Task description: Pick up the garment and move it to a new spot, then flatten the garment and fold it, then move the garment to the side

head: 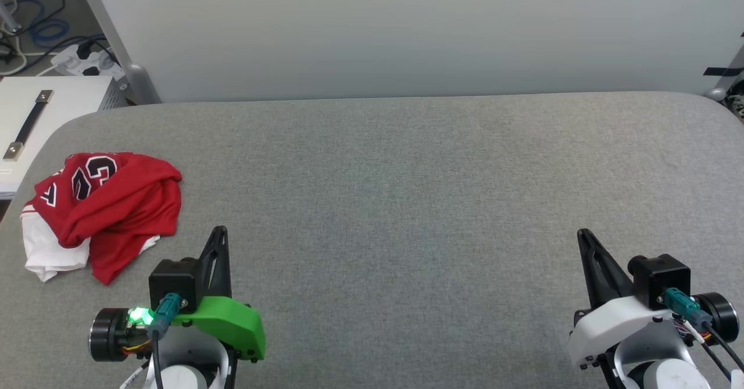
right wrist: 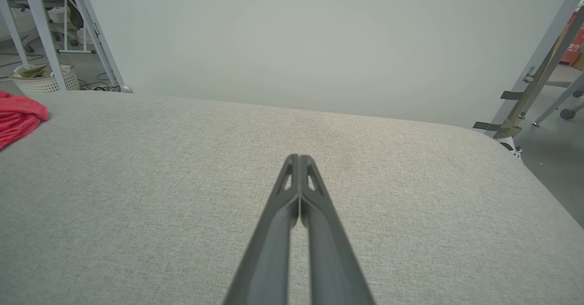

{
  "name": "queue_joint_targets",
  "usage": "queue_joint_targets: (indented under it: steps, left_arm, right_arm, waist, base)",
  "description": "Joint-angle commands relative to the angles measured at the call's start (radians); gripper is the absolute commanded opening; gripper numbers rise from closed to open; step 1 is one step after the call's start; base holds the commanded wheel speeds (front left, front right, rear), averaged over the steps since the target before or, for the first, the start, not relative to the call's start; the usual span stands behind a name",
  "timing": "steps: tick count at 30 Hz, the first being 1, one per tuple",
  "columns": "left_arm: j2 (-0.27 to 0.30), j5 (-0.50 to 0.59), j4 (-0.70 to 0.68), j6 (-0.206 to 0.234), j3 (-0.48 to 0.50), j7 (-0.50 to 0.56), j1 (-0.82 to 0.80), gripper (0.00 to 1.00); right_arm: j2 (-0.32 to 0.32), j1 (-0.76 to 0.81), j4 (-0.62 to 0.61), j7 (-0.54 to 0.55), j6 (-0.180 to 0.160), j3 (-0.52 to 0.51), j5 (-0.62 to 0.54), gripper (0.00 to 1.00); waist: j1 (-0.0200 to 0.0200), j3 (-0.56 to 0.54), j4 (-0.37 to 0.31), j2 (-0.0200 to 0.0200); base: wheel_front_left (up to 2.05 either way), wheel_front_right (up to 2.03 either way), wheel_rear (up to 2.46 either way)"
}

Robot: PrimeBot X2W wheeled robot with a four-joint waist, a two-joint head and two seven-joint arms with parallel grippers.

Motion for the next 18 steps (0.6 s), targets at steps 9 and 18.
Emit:
queue_joint_targets:
  steps: [9,18]
  left_arm:
    - [-0.004,0.010,-0.002,0.007,0.001,-0.001,0.011,0.00]
    - [-0.004,0.010,-0.002,0.007,0.001,-0.001,0.011,0.00]
  right_arm:
    - [0.002,0.007,-0.004,0.003,-0.001,-0.001,-0.009,0.00]
    - [0.002,0.007,-0.004,0.003,-0.001,-0.001,-0.009,0.00]
  waist:
    - [0.0000,0.000,0.000,0.0000]
    - [0.0000,0.000,0.000,0.0000]
  base:
    - [0.00,0.00,0.00]
    - [0.00,0.00,0.00]
